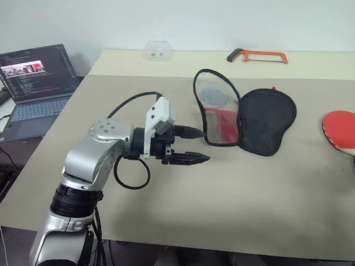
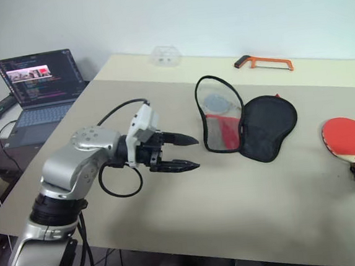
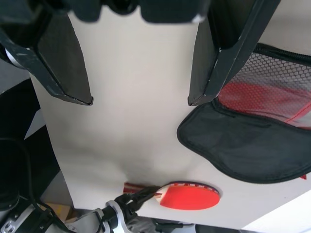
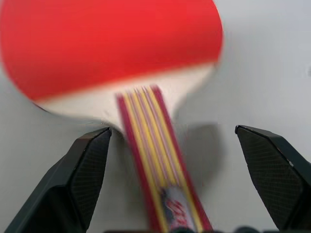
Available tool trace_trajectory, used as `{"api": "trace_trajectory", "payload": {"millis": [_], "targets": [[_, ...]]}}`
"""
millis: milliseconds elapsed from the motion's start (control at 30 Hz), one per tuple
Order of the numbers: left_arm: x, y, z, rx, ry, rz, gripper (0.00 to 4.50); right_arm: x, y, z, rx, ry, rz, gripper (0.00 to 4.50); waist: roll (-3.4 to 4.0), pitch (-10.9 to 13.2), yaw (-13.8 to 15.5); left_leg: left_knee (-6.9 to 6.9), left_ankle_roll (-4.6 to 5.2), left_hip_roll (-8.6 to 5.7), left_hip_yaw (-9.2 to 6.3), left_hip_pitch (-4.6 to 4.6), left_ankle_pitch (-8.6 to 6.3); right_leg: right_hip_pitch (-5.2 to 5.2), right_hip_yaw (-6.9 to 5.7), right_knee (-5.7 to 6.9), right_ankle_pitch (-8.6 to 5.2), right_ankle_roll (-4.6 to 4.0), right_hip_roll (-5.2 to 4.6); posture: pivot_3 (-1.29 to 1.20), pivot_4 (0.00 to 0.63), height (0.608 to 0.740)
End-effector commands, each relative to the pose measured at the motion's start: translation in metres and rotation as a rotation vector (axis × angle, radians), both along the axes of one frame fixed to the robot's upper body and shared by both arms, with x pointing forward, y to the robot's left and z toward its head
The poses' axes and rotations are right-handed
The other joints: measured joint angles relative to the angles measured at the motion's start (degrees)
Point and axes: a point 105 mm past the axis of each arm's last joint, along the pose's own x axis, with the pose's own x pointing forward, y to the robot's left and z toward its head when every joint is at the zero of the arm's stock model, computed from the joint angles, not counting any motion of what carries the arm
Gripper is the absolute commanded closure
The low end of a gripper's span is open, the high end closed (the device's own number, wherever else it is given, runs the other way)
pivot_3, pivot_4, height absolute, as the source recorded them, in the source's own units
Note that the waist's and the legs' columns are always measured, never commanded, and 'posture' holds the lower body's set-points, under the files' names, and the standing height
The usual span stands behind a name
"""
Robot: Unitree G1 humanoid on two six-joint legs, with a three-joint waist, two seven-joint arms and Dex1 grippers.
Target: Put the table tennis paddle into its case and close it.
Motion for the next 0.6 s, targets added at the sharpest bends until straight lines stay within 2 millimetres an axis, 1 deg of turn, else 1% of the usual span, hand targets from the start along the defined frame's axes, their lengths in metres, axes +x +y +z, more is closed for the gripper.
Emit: {"api": "trace_trajectory", "payload": {"millis": [33,200,233,300,367,500,567,600], "targets": [[-0.007,-0.003,0.007,-0.018,-0.035,-0.03,1.12,-0.001,-0.008,0.007,-0.017,-0.027,-0.027,0.0,0.0,0.0,-0.1,0.0,0.0,0.0,0.0,0.0,0.0,0.0,0.0,0.0,0.0,0.0,0.0,0.0,0.15,0.74],[-0.006,-0.004,0.007,-0.025,-0.037,-0.015,1.12,0.007,-0.004,0.002,0.002,-0.062,-0.039,0.0,-0.02,0.0,-0.2,0.03,0.01,0.01,-0.01,0.0,0.0,0.02,0.01,0.0,0.0,0.0,0.01,0.0,0.15,0.74],[-0.006,-0.005,0.007,-0.028,-0.036,-0.014,1.11,0.01,-0.002,0.003,0.005,-0.071,-0.037,0.18,-0.02,0.0,-0.3,0.04,0.01,0.01,-0.01,0.0,0.0,0.03,0.01,0.01,0.01,0.0,0.0,0.0,0.15,0.74],[-0.005,-0.004,0.007,-0.027,-0.038,-0.007,1.1,0.016,0.003,0.006,0.012,-0.098,-0.027,0.61,-0.01,0.0,-0.4,0.05,0.01,0.01,0.0,0.01,0.0,0.02,0.01,0.02,0.02,0.0,0.01,0.0,0.15,0.74],[-0.003,-0.003,0.006,-0.022,-0.043,0.005,1.1,0.022,0.009,0.007,0.009,-0.106,-0.007,1.19,-0.01,0.0,-0.5,0.04,0.0,0.03,0.0,0.02,0.0,0.02,0.01,0.02,0.03,-0.01,0.03,0.0,0.15,0.74],[0.001,-0.002,0.004,-0.014,-0.05,0.025,1.1,0.03,0.02,0.009,0.012,-0.114,0.009,2.62,-0.04,0.0,-0.5,0.06,0.0,0.02,0.01,0.02,0.0,0.02,0.03,0.02,0.06,0.0,0.03,0.0,0.15,0.74],[0.0,-0.003,0.003,-0.01,-0.052,0.026,1.1,0.033,0.025,0.009,0.01,-0.117,0.012,3.17,-0.03,0.0,-0.6,0.06,0.0,0.05,0.01,0.02,0.0,0.01,0.03,0.03,0.06,0.0,0.04,0.0,0.15,0.74],[-0.001,-0.003,0.002,-0.01,-0.052,0.024,1.1,0.033,0.026,0.01,0.009,-0.119,0.003,3.36,-0.03,0.0,-0.6,0.05,-0.01,0.06,0.01,0.02,0.01,0.0,0.03,0.04,0.06,0.0,0.06,0.0,0.15,0.74]]}}
